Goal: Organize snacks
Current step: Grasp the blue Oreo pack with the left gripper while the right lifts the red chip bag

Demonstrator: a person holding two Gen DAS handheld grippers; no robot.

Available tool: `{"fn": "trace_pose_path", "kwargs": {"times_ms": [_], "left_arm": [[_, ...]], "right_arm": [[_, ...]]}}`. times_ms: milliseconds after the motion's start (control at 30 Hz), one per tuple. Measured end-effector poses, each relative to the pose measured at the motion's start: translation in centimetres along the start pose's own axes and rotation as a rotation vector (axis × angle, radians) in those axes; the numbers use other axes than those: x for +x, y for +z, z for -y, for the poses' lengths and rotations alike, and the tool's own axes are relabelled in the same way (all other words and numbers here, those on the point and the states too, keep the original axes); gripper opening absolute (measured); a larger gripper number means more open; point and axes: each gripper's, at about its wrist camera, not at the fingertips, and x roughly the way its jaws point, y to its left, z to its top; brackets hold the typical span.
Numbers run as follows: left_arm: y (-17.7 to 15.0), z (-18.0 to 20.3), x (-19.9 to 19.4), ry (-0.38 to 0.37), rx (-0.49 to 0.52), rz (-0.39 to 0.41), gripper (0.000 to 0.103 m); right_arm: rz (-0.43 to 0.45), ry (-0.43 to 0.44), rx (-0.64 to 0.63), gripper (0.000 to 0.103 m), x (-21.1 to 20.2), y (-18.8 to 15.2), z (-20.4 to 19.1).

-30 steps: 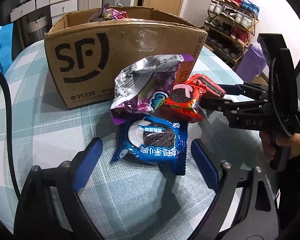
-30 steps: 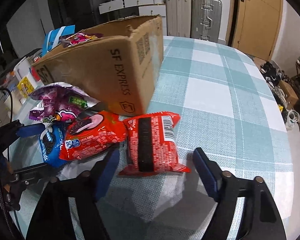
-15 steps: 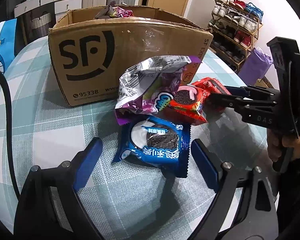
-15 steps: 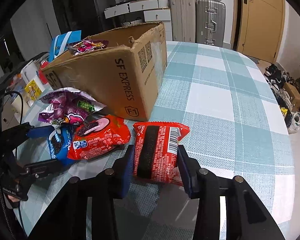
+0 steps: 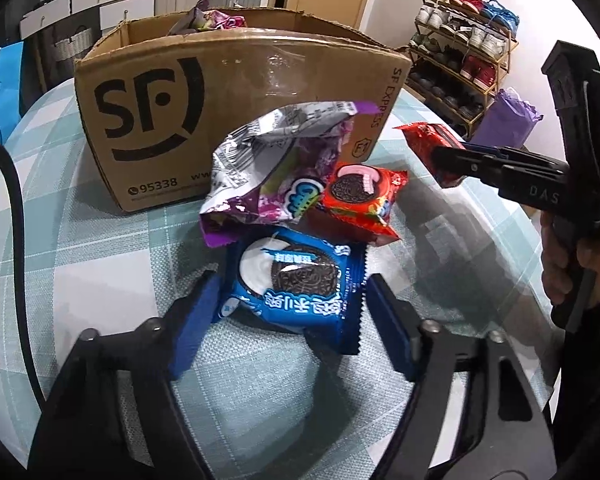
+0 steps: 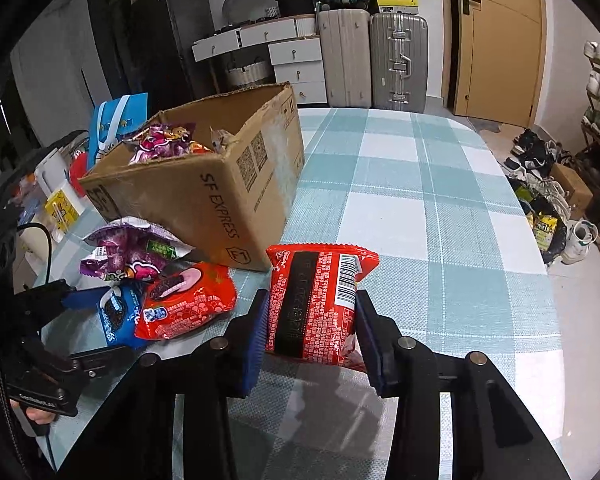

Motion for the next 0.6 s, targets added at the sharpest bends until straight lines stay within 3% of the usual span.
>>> {"fn": "trace_pose_path", "kwargs": {"times_ms": [200, 600], "left_arm": [[0.1, 1.3, 0.0, 0.014, 0.043, 0.005, 0.050], [0.1, 2.3, -2.0, -0.038, 0.069, 0.039, 0.044]], "right_arm": [[0.012, 0.011, -0.004, 0.042, -0.5, 0.1, -0.2], [0.045, 0.028, -0.008, 0.042, -1.2, 0.2, -0.6]]}}
